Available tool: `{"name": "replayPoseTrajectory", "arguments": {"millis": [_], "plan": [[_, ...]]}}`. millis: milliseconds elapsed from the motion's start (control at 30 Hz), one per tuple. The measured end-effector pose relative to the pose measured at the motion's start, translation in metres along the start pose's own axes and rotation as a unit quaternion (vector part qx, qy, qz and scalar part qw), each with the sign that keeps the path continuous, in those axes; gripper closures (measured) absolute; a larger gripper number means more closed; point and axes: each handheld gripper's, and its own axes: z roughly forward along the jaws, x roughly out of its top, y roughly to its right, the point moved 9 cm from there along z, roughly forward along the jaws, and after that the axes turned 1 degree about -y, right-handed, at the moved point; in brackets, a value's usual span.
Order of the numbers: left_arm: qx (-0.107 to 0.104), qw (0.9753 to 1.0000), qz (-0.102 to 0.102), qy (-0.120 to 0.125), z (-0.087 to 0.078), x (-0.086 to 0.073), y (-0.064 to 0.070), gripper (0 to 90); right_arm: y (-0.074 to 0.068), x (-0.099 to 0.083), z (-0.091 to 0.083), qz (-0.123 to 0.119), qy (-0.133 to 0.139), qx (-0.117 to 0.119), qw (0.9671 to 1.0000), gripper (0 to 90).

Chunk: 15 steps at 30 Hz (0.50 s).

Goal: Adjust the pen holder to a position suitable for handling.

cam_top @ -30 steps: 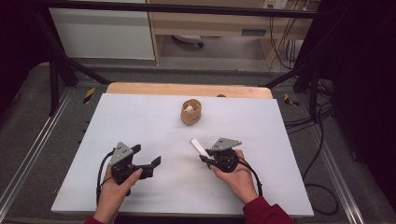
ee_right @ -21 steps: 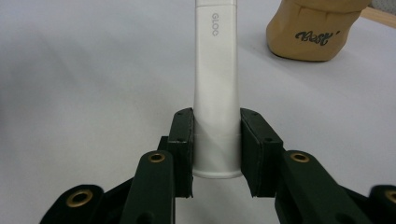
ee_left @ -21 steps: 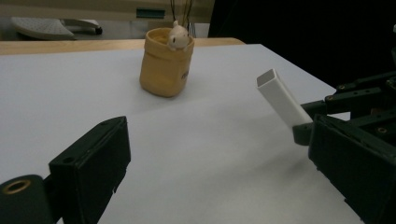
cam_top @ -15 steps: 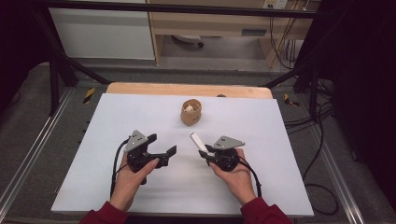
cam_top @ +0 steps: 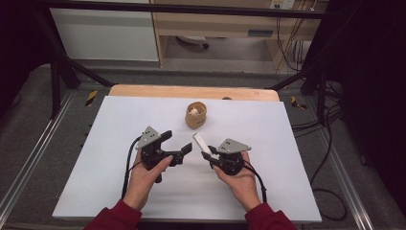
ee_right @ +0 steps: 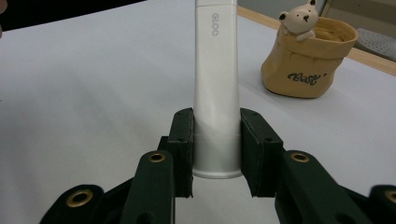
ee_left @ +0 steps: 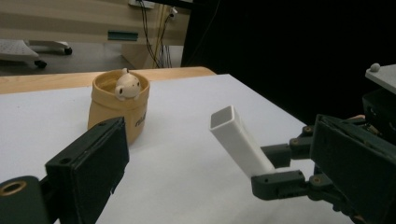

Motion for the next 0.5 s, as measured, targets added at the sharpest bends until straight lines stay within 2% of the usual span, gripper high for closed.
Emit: {"name": "replayPoseTrajectory", "arguments": {"millis": [300, 500], "plan": [[-0.004, 0.9997, -0.02, 0.016, 0.003, 0.005, 0.001, 4.2, -0.01, 0.002, 0.002, -0.01, 0.003, 0.004, 0.9999, 67.4], [-0.012, 0.9991, -0.031, 0.028, 0.003, 0.008, 0.003, 4.4, -0.013, 0.005, 0.002, -0.012, 0.009, -0.002, 0.9999, 67.4]]}}
